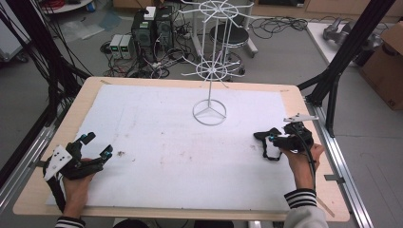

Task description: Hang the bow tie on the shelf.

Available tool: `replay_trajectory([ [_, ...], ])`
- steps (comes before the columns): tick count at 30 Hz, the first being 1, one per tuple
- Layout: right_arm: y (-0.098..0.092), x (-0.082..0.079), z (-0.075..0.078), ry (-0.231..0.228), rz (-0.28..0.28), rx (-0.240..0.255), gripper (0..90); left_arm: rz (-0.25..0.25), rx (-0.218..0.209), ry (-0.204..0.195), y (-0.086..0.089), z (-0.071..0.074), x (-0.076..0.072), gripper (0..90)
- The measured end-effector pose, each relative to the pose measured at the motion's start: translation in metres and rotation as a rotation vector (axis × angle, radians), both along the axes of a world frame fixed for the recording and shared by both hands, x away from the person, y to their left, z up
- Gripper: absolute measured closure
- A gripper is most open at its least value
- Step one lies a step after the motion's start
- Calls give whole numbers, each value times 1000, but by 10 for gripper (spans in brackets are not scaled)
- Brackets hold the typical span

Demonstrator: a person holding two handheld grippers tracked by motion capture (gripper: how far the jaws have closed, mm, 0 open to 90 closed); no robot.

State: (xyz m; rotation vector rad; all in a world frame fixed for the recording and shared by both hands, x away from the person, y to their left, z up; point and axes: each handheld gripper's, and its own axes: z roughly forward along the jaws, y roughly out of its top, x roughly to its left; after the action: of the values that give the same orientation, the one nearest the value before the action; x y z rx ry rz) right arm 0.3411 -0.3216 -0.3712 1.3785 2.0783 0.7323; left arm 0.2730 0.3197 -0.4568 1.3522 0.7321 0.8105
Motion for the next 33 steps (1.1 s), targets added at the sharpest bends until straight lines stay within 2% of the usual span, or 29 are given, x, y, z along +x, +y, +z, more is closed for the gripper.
replay_trajectory([
  [2,-2,4,-3,29,16,2,398,0,-1,0,0,0,0,173],
  [10,-6,19,-15,104,-35,-37,463,0,-1,0,0,0,0,173],
  [14,-10,25,-22,147,-67,-34,479,-1,1,-1,0,0,0,174],
  [17,-13,28,-25,164,-73,-42,541,-2,5,-2,0,0,0,175],
  [24,-16,37,-33,222,-88,-36,596,-3,8,-2,0,0,0,177],
  [29,-19,42,-37,238,-92,-18,612,-4,7,-2,0,0,0,177],
  [33,-22,44,-40,261,-103,0,660,-4,6,-3,0,0,0,177],
])
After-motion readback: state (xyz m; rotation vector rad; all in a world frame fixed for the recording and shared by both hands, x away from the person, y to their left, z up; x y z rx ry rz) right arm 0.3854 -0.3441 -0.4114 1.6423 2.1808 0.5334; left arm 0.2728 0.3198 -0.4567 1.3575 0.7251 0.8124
